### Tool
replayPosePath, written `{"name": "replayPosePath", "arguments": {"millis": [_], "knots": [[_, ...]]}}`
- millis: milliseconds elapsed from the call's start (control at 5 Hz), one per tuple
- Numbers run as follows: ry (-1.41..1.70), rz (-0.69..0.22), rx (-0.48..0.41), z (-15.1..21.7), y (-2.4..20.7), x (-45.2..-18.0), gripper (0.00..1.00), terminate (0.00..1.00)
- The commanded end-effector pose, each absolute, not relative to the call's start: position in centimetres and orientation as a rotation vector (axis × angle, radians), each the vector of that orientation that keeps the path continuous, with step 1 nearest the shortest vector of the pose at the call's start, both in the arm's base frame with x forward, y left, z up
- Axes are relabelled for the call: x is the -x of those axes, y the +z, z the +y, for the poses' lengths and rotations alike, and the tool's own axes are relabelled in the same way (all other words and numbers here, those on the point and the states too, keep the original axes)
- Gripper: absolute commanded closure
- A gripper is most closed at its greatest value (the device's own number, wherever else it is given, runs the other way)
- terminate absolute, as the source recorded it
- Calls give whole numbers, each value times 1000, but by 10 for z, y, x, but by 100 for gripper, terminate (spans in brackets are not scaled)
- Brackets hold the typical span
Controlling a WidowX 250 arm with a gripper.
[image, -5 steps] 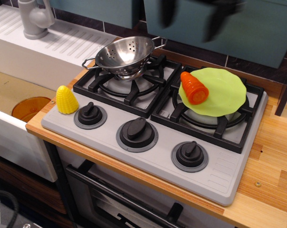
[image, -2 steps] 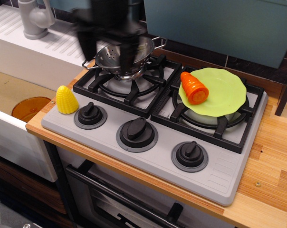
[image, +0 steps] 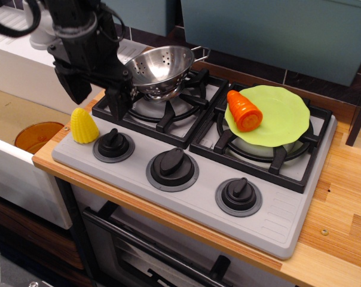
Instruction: End effector transition from object to object
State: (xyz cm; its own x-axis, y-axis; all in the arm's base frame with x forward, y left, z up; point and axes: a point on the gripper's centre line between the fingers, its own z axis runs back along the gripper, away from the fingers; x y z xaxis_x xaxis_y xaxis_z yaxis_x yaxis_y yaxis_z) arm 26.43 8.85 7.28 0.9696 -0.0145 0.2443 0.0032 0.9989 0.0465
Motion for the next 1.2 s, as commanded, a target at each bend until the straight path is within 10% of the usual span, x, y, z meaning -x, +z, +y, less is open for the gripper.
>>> {"name": "replayPosePath", "arguments": {"millis": [0, 800, 1000], "knots": [[-39, -411, -128, 117, 74, -269, 0, 0], [-4, -423, -107, 109, 29, -269, 0, 0], [-10, -405, -88, 103, 20, -272, 0, 100]]}}
